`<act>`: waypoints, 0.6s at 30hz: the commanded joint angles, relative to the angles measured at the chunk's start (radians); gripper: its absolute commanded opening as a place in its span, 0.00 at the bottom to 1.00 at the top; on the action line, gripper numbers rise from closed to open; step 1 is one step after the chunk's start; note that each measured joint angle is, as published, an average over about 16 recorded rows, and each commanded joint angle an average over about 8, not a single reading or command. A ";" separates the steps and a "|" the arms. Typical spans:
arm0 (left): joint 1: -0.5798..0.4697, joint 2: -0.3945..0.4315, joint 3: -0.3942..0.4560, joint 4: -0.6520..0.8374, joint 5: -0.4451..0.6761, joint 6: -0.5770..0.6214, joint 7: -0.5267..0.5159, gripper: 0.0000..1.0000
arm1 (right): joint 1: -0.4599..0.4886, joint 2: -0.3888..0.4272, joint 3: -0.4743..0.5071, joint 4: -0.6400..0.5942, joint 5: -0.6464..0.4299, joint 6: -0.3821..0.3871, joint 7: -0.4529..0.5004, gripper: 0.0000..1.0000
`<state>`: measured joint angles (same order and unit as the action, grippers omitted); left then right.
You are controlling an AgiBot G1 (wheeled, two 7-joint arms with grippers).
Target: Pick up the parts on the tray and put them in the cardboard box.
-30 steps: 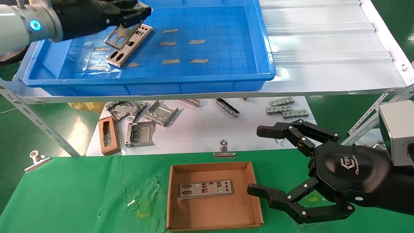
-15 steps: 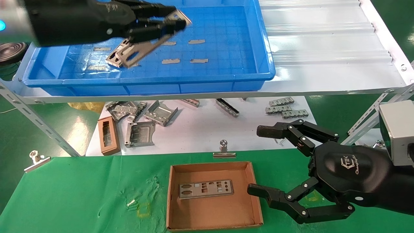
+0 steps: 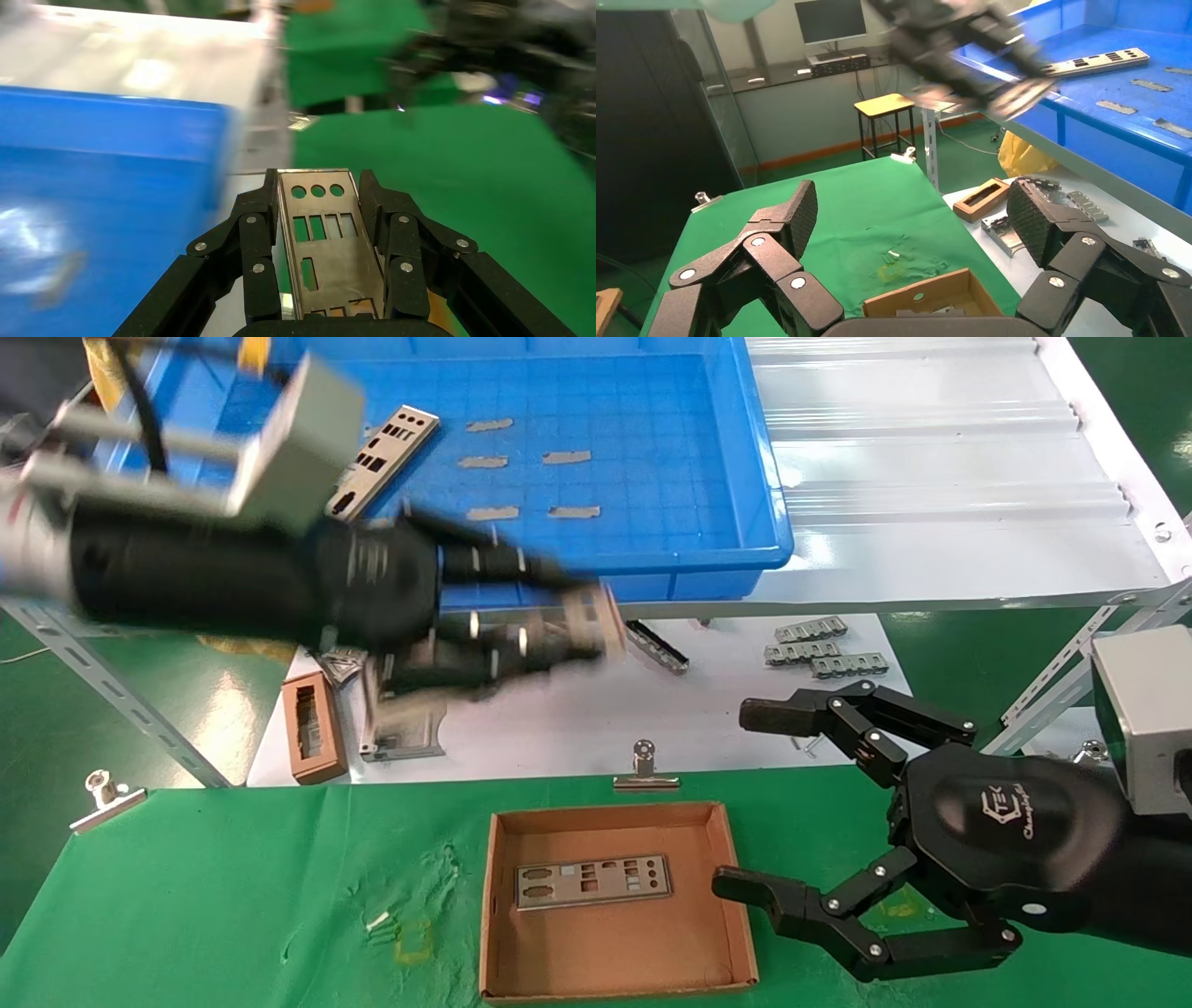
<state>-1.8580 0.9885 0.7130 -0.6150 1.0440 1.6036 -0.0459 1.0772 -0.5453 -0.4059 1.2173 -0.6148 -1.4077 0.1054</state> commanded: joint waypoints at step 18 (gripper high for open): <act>0.264 0.130 0.237 0.025 0.034 -0.180 0.223 0.00 | 0.000 0.000 0.000 0.000 0.000 0.000 0.000 1.00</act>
<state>-1.6025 1.1124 0.9403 -0.5918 1.0604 1.4287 0.1636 1.0772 -0.5453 -0.4059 1.2173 -0.6148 -1.4077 0.1054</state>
